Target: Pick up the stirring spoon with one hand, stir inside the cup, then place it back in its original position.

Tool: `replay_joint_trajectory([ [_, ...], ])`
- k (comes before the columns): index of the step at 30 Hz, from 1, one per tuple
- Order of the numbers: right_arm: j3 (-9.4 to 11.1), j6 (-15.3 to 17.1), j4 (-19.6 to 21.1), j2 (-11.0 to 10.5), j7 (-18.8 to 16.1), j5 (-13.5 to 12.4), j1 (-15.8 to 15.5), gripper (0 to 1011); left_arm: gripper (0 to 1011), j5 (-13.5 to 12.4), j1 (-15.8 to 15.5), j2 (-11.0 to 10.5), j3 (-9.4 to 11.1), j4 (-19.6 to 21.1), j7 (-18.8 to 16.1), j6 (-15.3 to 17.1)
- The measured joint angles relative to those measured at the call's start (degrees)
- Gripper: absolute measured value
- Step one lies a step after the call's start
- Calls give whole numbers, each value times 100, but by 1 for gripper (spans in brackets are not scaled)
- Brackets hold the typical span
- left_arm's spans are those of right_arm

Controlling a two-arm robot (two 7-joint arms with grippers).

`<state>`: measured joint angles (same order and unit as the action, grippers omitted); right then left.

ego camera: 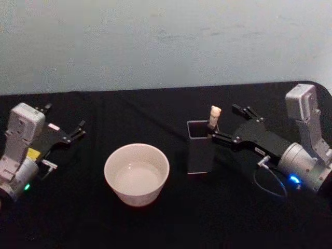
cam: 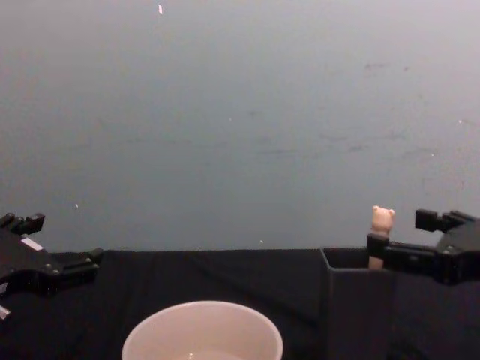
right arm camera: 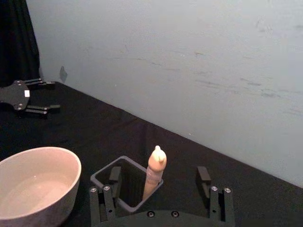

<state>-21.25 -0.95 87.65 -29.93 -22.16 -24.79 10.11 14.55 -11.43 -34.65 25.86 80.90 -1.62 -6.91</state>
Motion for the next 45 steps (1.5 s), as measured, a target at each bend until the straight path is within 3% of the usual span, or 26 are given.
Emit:
replay_joint_trajectory([
  [17,28,180,-426,371,-266,164,351,1000,1001,0,0,0,0,0,0,0],
  [45,66,232,-503,438,-339,179,405,998,1001,0,0,0,0,0,0,0],
])
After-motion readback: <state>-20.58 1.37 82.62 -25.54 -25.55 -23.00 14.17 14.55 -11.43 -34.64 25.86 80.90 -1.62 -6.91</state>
